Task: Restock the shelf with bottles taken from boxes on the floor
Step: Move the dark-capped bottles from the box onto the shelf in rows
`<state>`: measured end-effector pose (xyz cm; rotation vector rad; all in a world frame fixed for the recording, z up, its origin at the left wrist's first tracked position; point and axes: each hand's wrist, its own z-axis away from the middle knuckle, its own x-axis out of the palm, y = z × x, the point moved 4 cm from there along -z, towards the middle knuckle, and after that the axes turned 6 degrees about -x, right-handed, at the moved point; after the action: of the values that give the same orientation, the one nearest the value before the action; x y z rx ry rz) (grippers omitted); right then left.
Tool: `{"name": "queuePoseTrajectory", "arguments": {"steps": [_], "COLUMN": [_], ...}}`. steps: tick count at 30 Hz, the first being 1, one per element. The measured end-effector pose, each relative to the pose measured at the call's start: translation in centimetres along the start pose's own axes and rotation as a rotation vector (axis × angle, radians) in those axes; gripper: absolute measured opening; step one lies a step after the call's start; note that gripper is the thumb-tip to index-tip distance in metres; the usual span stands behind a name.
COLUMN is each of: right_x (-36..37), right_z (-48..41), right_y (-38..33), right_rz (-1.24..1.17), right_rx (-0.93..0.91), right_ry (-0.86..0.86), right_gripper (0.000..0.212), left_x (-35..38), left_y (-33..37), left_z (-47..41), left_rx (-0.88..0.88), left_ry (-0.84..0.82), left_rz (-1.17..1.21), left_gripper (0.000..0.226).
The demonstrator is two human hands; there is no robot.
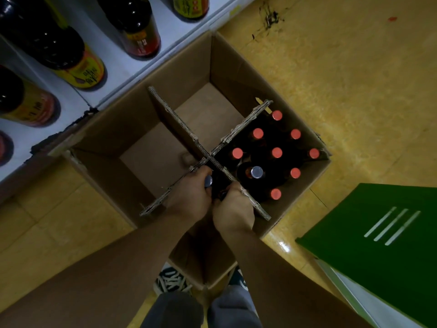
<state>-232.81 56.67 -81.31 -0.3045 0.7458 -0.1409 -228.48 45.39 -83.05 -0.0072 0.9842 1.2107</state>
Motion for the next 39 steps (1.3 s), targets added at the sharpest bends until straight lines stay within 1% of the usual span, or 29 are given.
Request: {"name": "queuePoseTrajectory", "arguments": {"steps": [5,12,19,29,35,39], "right_x": [0.0,-0.2,-0.8,-3.2,-5.3,-6.8], "right_z": [0.2,0.2,0.8,3.2,5.0,6.5], "right_y": [0.3,0.4,0.4,-0.6,-1.4,-1.9], "right_rz": [0.025,-0.029,-0.015,0.004,0.082,0.102], "right_rx": [-0.028,-0.051,-0.097,-0.159,-0.156,-0.174], "right_ry": [0.017,0.082,0.087,0.088,0.097,0.113], "right_gripper": [0.042,0.032,0.033,0.028,0.031,0.029], "left_x": [-0.1,-0.3,-0.9,-3.0,-5.0,-6.0], "left_y": [-0.2,-0.3,-0.1,1.2,2.5,3.5], "left_z": [0.1,0.5,1.3,3.9,5.7,6.8], "left_rx": [-0.018,-0.018,-0.018,-0.017,0.014,0.015], "left_ry": [0.045,0.051,0.032,0.034,0.08,0.12], "left_rz": [0.019,0.002,0.023,0.061,0.064,0.039], "left_gripper": [0.037,0.035,0.025,0.026,0.023,0.023]}}
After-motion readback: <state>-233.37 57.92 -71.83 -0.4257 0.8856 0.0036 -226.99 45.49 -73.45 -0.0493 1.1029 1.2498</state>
